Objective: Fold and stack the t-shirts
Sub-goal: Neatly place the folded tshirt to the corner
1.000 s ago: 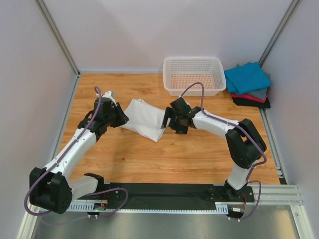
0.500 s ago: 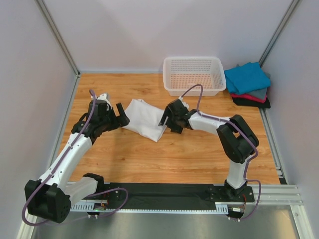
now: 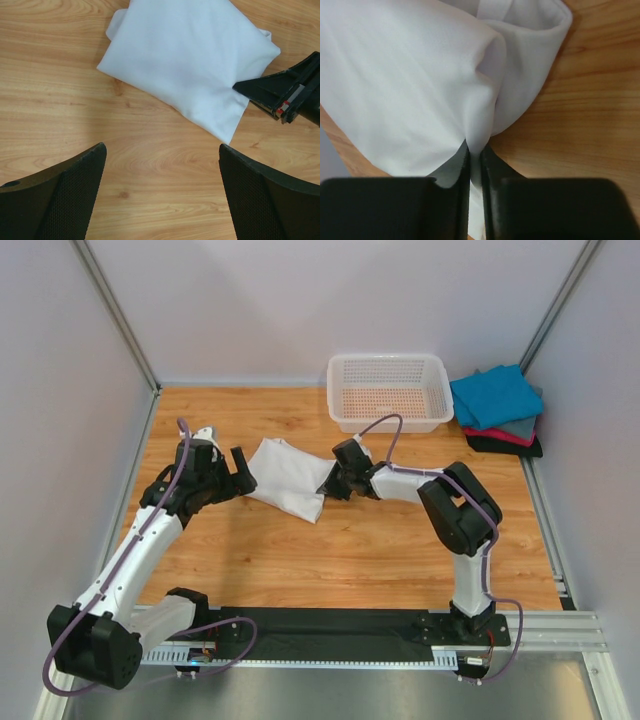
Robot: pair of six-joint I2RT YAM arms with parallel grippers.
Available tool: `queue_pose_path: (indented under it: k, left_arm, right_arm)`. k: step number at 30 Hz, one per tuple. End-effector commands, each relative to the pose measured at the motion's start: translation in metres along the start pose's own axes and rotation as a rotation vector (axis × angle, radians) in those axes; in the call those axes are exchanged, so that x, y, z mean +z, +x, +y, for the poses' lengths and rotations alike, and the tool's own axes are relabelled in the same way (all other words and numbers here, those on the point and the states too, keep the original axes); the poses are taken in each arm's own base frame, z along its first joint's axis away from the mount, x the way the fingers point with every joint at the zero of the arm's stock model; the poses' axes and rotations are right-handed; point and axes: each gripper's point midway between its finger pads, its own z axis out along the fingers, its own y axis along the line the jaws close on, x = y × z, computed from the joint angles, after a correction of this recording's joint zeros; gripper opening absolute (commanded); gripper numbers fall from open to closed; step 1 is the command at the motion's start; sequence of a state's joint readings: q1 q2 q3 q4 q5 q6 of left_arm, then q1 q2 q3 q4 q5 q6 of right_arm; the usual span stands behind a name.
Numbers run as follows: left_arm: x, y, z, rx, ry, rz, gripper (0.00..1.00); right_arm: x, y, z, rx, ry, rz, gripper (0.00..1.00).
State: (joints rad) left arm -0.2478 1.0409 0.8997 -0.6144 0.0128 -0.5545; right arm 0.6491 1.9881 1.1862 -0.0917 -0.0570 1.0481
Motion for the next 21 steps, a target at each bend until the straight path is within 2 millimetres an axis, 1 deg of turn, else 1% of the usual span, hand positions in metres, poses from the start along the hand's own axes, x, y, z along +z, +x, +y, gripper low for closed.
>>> queue_pose_path:
  k: [1, 2, 3, 4, 5, 6, 7, 8, 9, 10, 11, 12, 13, 14, 15, 17, 18, 19, 20, 21]
  left_arm:
    - [-0.007, -0.016, -0.006, 0.019, 0.008, -0.037, 1.00]
    - [-0.006, -0.016, -0.005, 0.022, 0.006, -0.036, 0.99]
    - [-0.006, -0.019, -0.007, 0.026, 0.007, -0.037, 1.00]
    - [-0.007, -0.020, -0.007, 0.033, 0.007, -0.039, 1.00]
    - [-0.007, -0.021, -0.007, 0.048, 0.007, -0.037, 0.99]
    - [-0.008, -0.025, -0.009, 0.057, 0.008, -0.042, 0.99]
    - [-0.009, -0.027, -0.010, 0.066, 0.011, -0.044, 1.00]
    - [-0.009, -0.028, -0.009, 0.080, 0.007, -0.040, 1.00]
    - [-0.011, -0.034, -0.007, 0.087, -0.014, -0.059, 1.00]
    - [-0.009, -0.036, -0.006, 0.093, -0.026, -0.060, 1.00]
    - [-0.009, -0.038, -0.005, 0.101, -0.031, -0.060, 0.99]
    - [-0.009, -0.041, -0.006, 0.105, -0.032, -0.066, 0.99]
    - [-0.009, -0.043, -0.005, 0.106, -0.041, -0.072, 1.00]
    - [-0.010, -0.046, -0.005, 0.108, -0.046, -0.076, 0.99]
    - [-0.010, -0.047, -0.006, 0.111, -0.047, -0.076, 0.99]
    - [-0.009, -0.046, -0.005, 0.114, -0.050, -0.069, 1.00]
    - [-0.010, -0.048, -0.006, 0.115, -0.048, -0.071, 1.00]
    - [-0.011, -0.048, -0.006, 0.120, -0.048, -0.069, 0.99]
    - [-0.011, -0.047, -0.005, 0.122, -0.054, -0.065, 1.00]
    - [-0.012, -0.047, -0.005, 0.123, -0.059, -0.064, 1.00]
  right_arm:
    - [0.006, 0.002, -0.058, -0.015, 0.180, 0.017, 0.06]
    - [-0.003, -0.007, -0.057, -0.022, 0.185, -0.012, 0.01]
    - [-0.009, -0.013, -0.063, -0.030, 0.206, -0.027, 0.00]
    - [-0.019, -0.018, -0.078, -0.055, 0.251, -0.022, 0.00]
    - [-0.032, -0.026, -0.076, -0.074, 0.249, -0.041, 0.00]
    - [-0.040, -0.034, -0.084, -0.092, 0.270, -0.043, 0.00]
    - [-0.050, -0.035, -0.095, -0.164, 0.304, -0.013, 0.00]
    - [-0.060, -0.039, -0.093, -0.214, 0.288, 0.007, 0.00]
    - [-0.066, -0.042, -0.097, -0.264, 0.293, 0.028, 0.00]
    - [-0.078, -0.043, -0.117, -0.366, 0.349, 0.089, 0.00]
    - [-0.086, -0.056, -0.120, -0.426, 0.395, 0.078, 0.00]
    - [-0.093, -0.059, -0.130, -0.480, 0.429, 0.101, 0.00]
    - [-0.102, -0.056, -0.140, -0.553, 0.461, 0.155, 0.00]
    - [-0.109, -0.058, -0.148, -0.682, 0.469, 0.195, 0.00]
    - [-0.117, -0.059, -0.161, -0.725, 0.519, 0.221, 0.00]
    - [-0.129, -0.071, -0.183, -0.777, 0.615, 0.226, 0.00]
    - [-0.135, -0.080, -0.198, -0.737, 0.647, 0.227, 0.00]
    - [-0.139, -0.084, -0.204, -0.711, 0.659, 0.217, 0.00]
    - [-0.145, -0.091, -0.203, -0.689, 0.648, 0.189, 0.00]
    - [-0.152, -0.101, -0.210, -0.662, 0.664, 0.160, 0.00]
